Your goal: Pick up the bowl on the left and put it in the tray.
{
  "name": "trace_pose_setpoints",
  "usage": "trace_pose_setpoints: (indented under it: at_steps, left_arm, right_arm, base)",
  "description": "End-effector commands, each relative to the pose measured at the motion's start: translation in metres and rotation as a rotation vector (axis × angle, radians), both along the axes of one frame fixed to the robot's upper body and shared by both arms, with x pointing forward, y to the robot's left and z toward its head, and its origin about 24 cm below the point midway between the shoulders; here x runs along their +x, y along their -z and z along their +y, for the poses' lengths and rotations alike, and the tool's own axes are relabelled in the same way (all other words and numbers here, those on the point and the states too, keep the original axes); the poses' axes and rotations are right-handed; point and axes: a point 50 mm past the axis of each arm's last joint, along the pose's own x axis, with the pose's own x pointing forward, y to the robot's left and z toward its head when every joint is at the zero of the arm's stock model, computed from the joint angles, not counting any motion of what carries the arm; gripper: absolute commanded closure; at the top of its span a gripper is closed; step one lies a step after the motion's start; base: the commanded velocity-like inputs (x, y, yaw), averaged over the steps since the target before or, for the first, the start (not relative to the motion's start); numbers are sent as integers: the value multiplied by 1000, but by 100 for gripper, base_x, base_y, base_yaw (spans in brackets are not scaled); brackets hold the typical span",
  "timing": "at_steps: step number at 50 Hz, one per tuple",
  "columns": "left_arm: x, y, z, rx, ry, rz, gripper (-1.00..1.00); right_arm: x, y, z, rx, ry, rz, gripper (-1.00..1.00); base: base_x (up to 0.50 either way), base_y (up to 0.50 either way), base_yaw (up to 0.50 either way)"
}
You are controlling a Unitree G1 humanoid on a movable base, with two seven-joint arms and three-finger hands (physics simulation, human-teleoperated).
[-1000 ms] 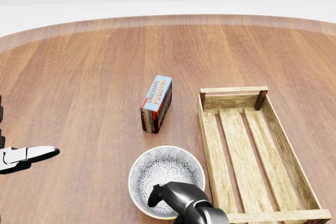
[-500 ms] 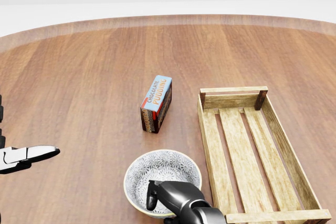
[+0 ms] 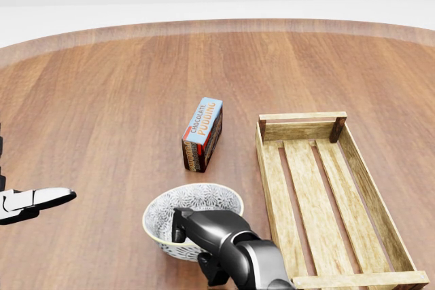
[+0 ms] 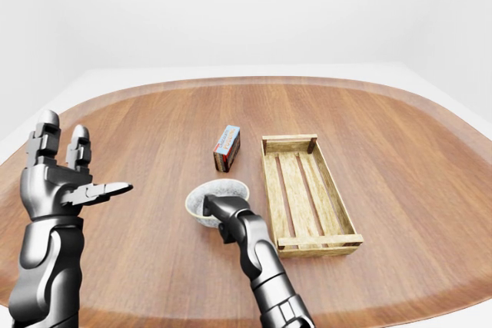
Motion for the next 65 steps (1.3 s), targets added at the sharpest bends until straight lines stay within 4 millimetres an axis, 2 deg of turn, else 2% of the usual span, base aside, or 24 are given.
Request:
trace_pose_setpoints:
  at_steps: [1,7,14,23,30,46,59,65]
  left_arm:
    - [0,1,0,0,1,5,-100]
    - [0,2,-2,1,5,8,-100]
    - [-1,1,-2,2,4,4,-100]
    - [0,3,-1,1,5,12,-100]
    - [-1,1,-2,3,3,4,-100]
    - [0,2,-1,3,1,8,-100]
    - [-1,2,-1,5,1,9,-100]
    - [-1,3,-1,6,1,11,-100]
  right_arm:
    - [11,-46,0,-36,-31,-117,100]
    - [16,-77,-3,-45,-18,-238,100]
    - [20,-103,-8,-46,12,-345,100]
    - [20,-148,-28,-52,91,-543,100]
    - [19,-167,-47,-50,149,-630,100]
    - [20,-184,-80,-48,206,-692,100]
    - [23,-185,-105,-14,226,-673,100]
    - [22,-177,-112,17,226,-632,100]
  base:
    - [0,0,0]
    - [0,0,0]
    - [0,0,0]
    - [0,0,0]
    - [0,0,0]
    - [0,0,0]
    - [0,0,0]
    - [0,0,0]
